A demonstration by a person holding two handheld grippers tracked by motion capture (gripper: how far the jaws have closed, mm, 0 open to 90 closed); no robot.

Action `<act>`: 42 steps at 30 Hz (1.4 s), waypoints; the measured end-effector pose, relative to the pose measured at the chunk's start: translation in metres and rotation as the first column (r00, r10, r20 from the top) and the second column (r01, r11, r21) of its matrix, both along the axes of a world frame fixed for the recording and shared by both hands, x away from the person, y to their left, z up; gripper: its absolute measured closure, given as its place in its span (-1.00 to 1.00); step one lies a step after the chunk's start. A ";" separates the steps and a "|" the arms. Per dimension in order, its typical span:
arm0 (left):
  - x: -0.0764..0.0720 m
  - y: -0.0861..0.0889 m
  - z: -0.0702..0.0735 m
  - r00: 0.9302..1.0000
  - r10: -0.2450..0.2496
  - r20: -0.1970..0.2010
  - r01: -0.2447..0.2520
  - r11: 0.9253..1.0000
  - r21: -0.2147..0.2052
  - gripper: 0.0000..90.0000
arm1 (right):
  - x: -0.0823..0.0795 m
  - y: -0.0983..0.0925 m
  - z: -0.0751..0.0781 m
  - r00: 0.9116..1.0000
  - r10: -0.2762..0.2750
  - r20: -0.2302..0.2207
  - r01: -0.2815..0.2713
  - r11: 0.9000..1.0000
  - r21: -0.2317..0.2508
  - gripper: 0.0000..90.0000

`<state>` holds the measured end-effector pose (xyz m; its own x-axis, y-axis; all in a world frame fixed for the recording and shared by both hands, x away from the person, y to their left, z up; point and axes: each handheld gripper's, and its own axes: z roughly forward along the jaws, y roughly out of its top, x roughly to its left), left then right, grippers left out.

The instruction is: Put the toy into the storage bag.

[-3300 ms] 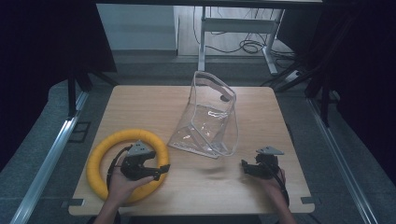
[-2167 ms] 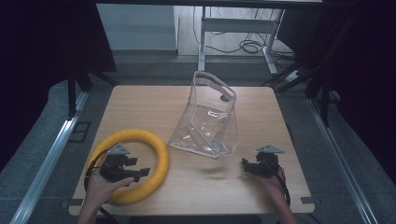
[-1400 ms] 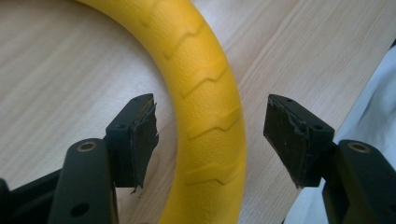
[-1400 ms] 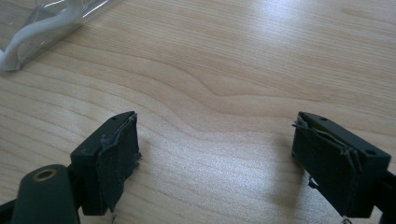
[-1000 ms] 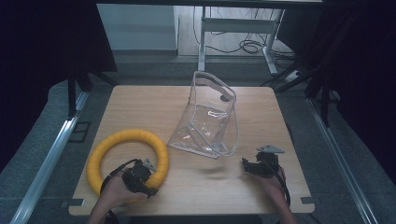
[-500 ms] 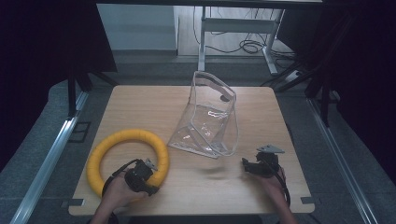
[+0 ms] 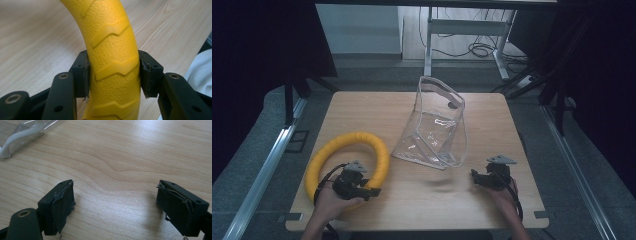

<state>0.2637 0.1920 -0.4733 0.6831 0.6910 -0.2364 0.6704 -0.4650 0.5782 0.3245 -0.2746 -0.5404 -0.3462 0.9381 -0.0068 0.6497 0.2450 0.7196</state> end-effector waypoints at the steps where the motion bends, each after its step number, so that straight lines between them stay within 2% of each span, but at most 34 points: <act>1: -0.001 0.002 0.003 1.000 0.004 0.011 -0.004 1.000 -0.018 0.12 | 0.000 0.000 0.000 1.000 0.000 0.000 0.000 1.000 0.000 -0.66; 5: -0.004 0.013 0.013 0.998 0.037 0.058 -0.031 0.995 -0.099 0.12 | 0.000 0.000 0.000 1.000 0.000 0.000 0.000 1.000 0.000 -0.66; 9: -0.007 0.019 0.021 0.989 0.082 0.124 -0.064 0.987 -0.144 0.11 | 0.000 0.000 0.000 1.000 0.000 0.000 0.000 1.000 0.000 -0.66; 11: -0.007 0.020 0.022 0.988 0.085 0.132 -0.065 0.986 -0.154 0.11 | 0.000 0.000 0.000 1.000 0.000 0.000 0.000 1.000 0.000 -0.66; 12: -0.008 0.025 0.025 0.983 0.104 0.152 -0.073 0.978 -0.198 0.11 | 0.000 0.000 0.000 1.000 0.000 0.000 0.000 1.000 0.000 -0.66; 14: -0.008 0.028 0.027 0.978 0.123 0.169 -0.084 0.972 -0.221 0.11 | 0.000 0.000 0.000 1.000 0.000 0.000 0.000 1.000 0.000 -0.66; 18: -0.011 0.034 0.033 0.960 0.164 0.226 -0.106 0.963 -0.248 0.11 | 0.000 0.000 0.000 1.000 0.000 0.000 0.000 1.000 0.000 -0.66; 19: -0.012 0.036 0.035 0.956 0.174 0.237 -0.109 0.959 -0.263 0.11 | 0.000 0.000 0.000 1.000 0.000 0.000 0.000 1.000 0.000 -0.66; 22: -0.015 0.040 0.039 0.946 0.191 0.260 -0.110 0.948 -0.298 0.12 | 0.000 0.000 0.000 1.000 0.000 0.000 0.000 1.000 0.000 -0.66; 24: -0.015 0.041 0.040 0.944 0.195 0.265 -0.110 0.946 -0.305 0.12 | 0.000 0.000 0.000 1.000 0.000 0.000 0.000 1.000 0.000 -0.66; 25: -0.017 0.043 0.043 0.938 0.208 0.276 -0.114 0.941 -0.320 0.11 | 0.000 0.000 0.000 1.000 0.000 0.000 0.000 1.000 0.000 -0.66; 30: -0.021 0.047 0.049 0.922 0.234 0.308 -0.115 0.926 -0.360 0.11 | 0.000 0.000 0.000 1.000 0.000 0.000 0.000 1.000 0.000 -0.66; 32: -0.023 0.047 0.052 0.918 0.236 0.320 -0.107 0.922 -0.372 0.11 | 0.000 0.000 0.000 1.000 0.000 0.000 0.000 1.000 0.000 -0.66; 33: -0.023 0.047 0.052 0.918 0.236 0.320 -0.107 0.922 -0.372 0.11 | 0.000 0.000 0.000 1.000 0.000 0.000 0.000 1.000 0.000 -0.66; 34: -0.024 0.047 0.055 0.916 0.235 0.326 -0.097 0.916 -0.390 0.11 | 0.000 0.000 0.000 1.000 0.000 0.000 0.000 1.000 0.000 -0.66; 37: -0.026 0.045 0.058 0.912 0.236 0.335 -0.088 0.911 -0.403 0.11 | 0.000 0.000 0.000 1.000 0.000 0.000 0.000 1.000 0.000 -0.66; 42: -0.028 0.044 0.063 0.901 0.248 0.356 -0.077 0.899 -0.432 0.11 | 0.000 0.000 0.000 1.000 0.000 0.000 0.000 1.000 -0.001 -0.66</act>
